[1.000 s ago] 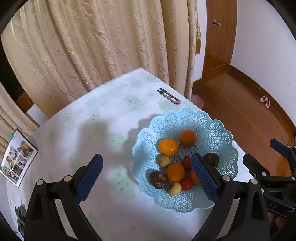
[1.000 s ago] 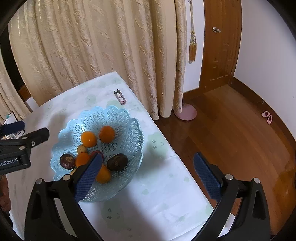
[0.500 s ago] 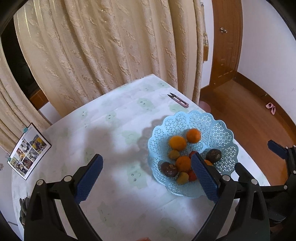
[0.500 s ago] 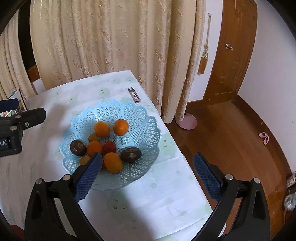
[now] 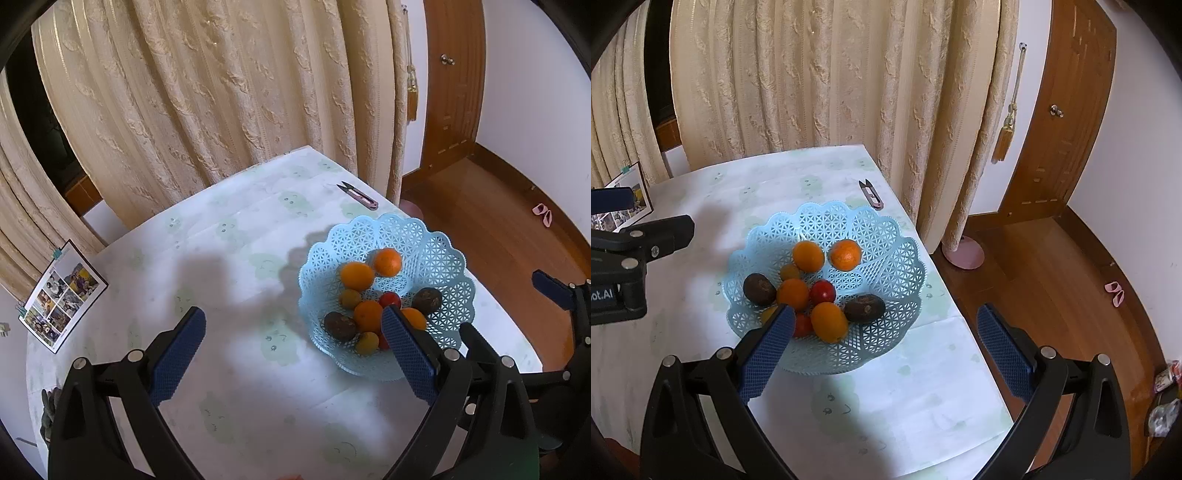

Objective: Organize fruits

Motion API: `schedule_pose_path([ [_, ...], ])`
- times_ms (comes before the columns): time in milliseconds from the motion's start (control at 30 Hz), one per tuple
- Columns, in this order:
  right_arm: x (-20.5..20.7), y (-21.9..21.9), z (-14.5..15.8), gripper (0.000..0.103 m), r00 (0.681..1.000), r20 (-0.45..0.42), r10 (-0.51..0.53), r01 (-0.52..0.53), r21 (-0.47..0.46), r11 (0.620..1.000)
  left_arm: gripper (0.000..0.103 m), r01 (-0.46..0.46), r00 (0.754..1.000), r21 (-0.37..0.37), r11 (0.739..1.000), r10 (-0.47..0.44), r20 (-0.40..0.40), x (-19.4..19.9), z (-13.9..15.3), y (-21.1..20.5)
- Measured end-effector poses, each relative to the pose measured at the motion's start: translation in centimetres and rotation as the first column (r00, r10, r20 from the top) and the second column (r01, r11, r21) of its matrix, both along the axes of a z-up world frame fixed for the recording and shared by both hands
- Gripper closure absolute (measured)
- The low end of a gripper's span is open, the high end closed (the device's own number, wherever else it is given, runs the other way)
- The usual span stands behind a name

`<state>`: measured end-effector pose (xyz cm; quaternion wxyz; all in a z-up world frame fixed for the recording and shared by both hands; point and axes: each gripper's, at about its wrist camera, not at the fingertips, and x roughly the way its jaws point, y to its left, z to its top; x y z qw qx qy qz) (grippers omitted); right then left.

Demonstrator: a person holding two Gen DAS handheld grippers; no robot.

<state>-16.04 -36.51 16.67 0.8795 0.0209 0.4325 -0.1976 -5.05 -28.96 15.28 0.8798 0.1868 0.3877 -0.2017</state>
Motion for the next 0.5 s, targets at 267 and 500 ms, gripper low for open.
schedule_pose_path([
  [267, -0.15, 0.01, -0.30, 0.003, 1.000, -0.008, 0.004, -0.003, 0.012, 1.000, 0.008, -0.011, 1.000, 0.039, 0.999, 0.010, 0.021, -0.26, -0.34, -0.35],
  [500, -0.43, -0.29, -0.51, 0.003, 1.000, -0.013, -0.005, 0.005, 0.023, 1.000, 0.008, 0.008, 1.000, 0.039, 0.999, -0.009, 0.007, -0.43, -0.66, -0.73],
])
